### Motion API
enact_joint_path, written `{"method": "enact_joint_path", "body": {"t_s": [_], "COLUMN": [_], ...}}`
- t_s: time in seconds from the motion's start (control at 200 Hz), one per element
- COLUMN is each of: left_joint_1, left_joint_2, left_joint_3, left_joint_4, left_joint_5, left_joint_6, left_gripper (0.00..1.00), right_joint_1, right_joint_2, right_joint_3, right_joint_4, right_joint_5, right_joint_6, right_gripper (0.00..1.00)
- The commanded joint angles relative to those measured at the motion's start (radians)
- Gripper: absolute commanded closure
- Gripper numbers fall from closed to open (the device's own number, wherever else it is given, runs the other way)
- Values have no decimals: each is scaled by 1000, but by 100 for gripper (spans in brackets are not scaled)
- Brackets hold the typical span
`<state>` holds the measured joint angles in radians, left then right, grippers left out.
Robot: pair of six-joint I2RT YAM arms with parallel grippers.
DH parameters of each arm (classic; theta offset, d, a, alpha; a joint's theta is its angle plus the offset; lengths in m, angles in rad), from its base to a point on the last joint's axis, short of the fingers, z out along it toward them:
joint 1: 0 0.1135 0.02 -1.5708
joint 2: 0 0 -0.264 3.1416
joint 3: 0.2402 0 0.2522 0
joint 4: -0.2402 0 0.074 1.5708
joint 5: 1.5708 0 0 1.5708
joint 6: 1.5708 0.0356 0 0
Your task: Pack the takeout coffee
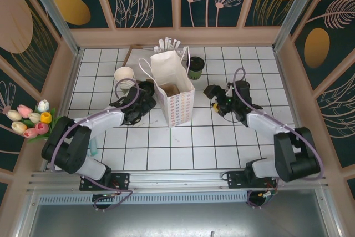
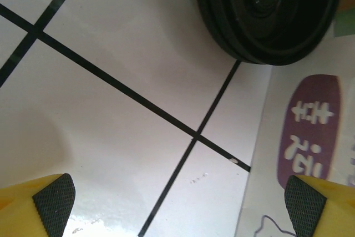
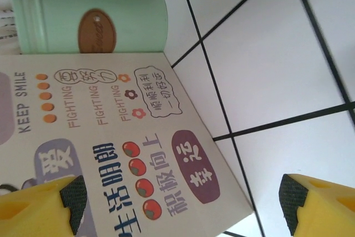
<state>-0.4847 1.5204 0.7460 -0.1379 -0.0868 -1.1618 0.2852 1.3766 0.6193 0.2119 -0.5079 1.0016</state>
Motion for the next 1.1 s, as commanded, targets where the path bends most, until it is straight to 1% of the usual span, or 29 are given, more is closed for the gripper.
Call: {"method": "enact_joint_path", "body": {"t_s": [0.0, 0.125, 0.325, 0.43, 0.525, 0.676, 0.716, 0.786, 0.841, 0.896, 0.926, 0.966, 1.051, 1.096], "left_joint_1": [0, 0, 0, 0, 1, 0, 0, 0, 0, 0, 0, 0, 0, 0], "left_joint_2": [30, 38, 28, 19, 25, 32, 26, 11, -8, -28, -42, -64, -115, -141], "left_joint_3": [12, 21, 10, 7, 10, 16, 15, 14, 12, 10, 10, 7, -8, -18], "left_joint_4": [13, 2, 0, -11, -12, -8, -8, -6, 4, 29, 43, 54, 64, 64], "left_joint_5": [-13, -46, -86, -105, -95, -90, -94, -103, -101, -78, -66, -62, -92, -115], "left_joint_6": [-8, 10, -7, -1, 6, 6, 6, 13, 33, 70, 84, 86, 75, 69], "left_gripper": [2, 2, 1, 1, 2, 1, 1, 1, 1, 1, 1, 2, 2, 2], "right_joint_1": [37, 114, 174, 182, 179, 171, 163, 137, 104, 67, 46, 8, -44, -69], "right_joint_2": [65, 138, 256, 285, 299, 273, 256, 224, 195, 174, 171, 177, 221, 252], "right_joint_3": [4, 64, 143, 187, 203, 209, 218, 255, 289, 316, 328, 358, 435, 476], "right_joint_4": [183, 181, 250, 228, 227, 179, 136, 11, -85, -144, -165, -207, -290, -314], "right_joint_5": [-81, -33, -52, -46, -46, -6, 17, 79, 135, 176, 178, 170, 150, 118], "right_joint_6": [121, 135, 173, 148, 145, 128, 96, 4, -96, -195, -242, -333, -464, -512], "right_gripper": [10, 10, 10, 10, 10, 10, 10, 9, 7, 6, 5, 1, 1, 1]}}
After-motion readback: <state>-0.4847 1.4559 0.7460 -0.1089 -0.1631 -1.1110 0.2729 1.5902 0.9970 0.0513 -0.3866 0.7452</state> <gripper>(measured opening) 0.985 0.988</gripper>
